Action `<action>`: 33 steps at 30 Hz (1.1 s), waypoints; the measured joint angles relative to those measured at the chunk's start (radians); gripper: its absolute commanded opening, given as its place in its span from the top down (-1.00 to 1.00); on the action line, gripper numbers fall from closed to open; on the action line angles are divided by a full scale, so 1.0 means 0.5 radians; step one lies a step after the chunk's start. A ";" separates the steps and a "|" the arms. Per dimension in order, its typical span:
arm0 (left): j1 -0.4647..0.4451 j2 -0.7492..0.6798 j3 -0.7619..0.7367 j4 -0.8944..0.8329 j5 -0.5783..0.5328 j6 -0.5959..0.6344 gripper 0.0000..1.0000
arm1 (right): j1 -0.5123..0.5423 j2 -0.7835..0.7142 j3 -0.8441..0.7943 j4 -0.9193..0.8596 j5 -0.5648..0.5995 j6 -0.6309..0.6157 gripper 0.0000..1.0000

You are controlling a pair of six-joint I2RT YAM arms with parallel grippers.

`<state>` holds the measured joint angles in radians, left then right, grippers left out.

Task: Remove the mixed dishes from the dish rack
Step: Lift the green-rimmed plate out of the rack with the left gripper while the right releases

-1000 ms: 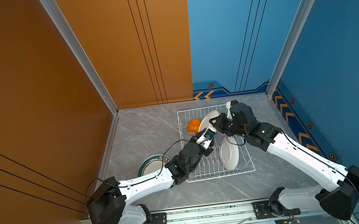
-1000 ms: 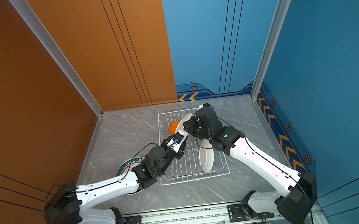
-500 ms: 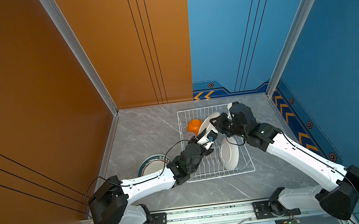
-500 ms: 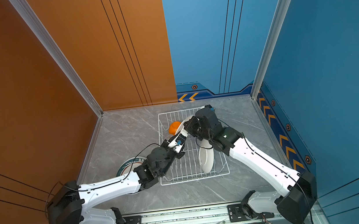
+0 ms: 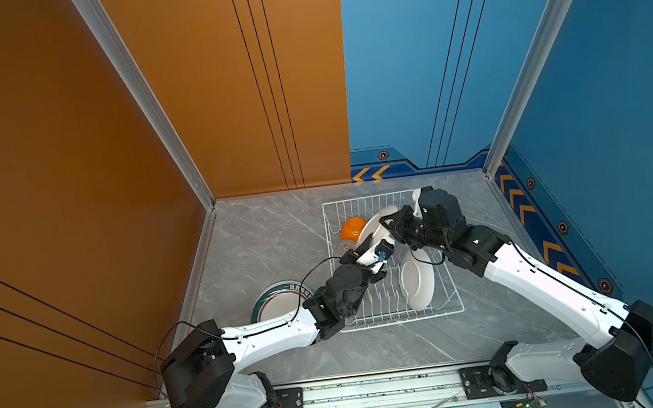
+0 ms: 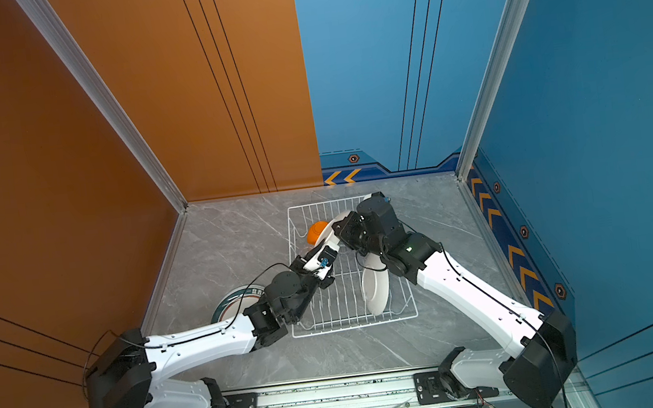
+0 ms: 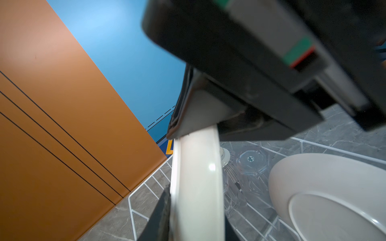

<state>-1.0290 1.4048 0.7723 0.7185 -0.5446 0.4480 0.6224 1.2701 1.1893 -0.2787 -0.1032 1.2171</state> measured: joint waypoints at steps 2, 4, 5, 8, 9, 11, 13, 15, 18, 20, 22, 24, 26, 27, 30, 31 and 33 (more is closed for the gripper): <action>0.001 -0.001 0.000 0.042 -0.009 -0.038 1.00 | -0.005 -0.007 -0.003 0.010 -0.011 -0.014 0.47; 0.001 -0.014 -0.001 0.089 -0.013 -0.079 1.00 | -0.011 -0.027 -0.006 0.027 -0.021 -0.037 0.30; 0.001 -0.021 -0.001 0.097 -0.068 -0.072 1.00 | -0.014 -0.036 -0.007 0.031 -0.028 -0.040 0.21; 0.011 -0.039 -0.017 0.124 -0.049 -0.109 1.00 | -0.033 -0.067 -0.023 0.073 -0.051 -0.063 0.16; 0.011 -0.046 -0.026 0.133 -0.048 -0.111 1.00 | -0.047 -0.075 -0.031 0.095 -0.060 -0.064 0.19; 0.011 -0.054 -0.041 0.146 -0.048 -0.112 1.00 | -0.082 -0.094 -0.057 0.128 -0.072 -0.063 0.20; 0.011 -0.058 -0.043 0.150 -0.049 -0.111 1.00 | -0.116 -0.109 -0.081 0.144 -0.085 -0.063 0.17; 0.011 -0.060 -0.046 0.153 -0.049 -0.112 1.00 | -0.145 -0.117 -0.089 0.151 -0.094 -0.063 0.15; 0.011 -0.066 -0.054 0.156 -0.055 -0.112 1.00 | -0.182 -0.137 -0.107 0.168 -0.108 -0.063 0.12; 0.014 -0.069 -0.055 0.156 -0.066 -0.115 1.00 | -0.212 -0.162 -0.126 0.172 -0.118 -0.068 0.11; 0.026 -0.072 -0.055 0.156 -0.081 -0.134 1.00 | -0.256 -0.198 -0.153 0.179 -0.134 -0.077 0.09; 0.037 -0.072 -0.055 0.156 -0.102 -0.159 1.00 | -0.295 -0.237 -0.185 0.180 -0.152 -0.097 0.06; 0.056 -0.075 -0.055 0.153 -0.130 -0.188 1.00 | -0.331 -0.281 -0.222 0.179 -0.154 -0.134 0.03; 0.065 -0.083 -0.055 0.140 -0.147 -0.204 1.00 | -0.349 -0.303 -0.240 0.179 -0.154 -0.161 0.01; 0.087 -0.156 -0.055 0.043 -0.195 -0.266 1.00 | -0.385 -0.340 -0.253 0.175 -0.153 -0.270 -0.05; 0.095 -0.195 -0.055 0.005 -0.210 -0.294 1.00 | -0.392 -0.347 -0.253 0.172 -0.153 -0.304 -0.07; 0.124 -0.297 -0.060 -0.078 -0.230 -0.365 1.00 | -0.397 -0.357 -0.253 0.155 -0.153 -0.370 -0.17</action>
<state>-0.9672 1.2564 0.7425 0.6796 -0.6594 0.2653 0.4240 1.0916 1.0626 -0.2012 -0.1799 1.0321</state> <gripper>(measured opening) 0.075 0.539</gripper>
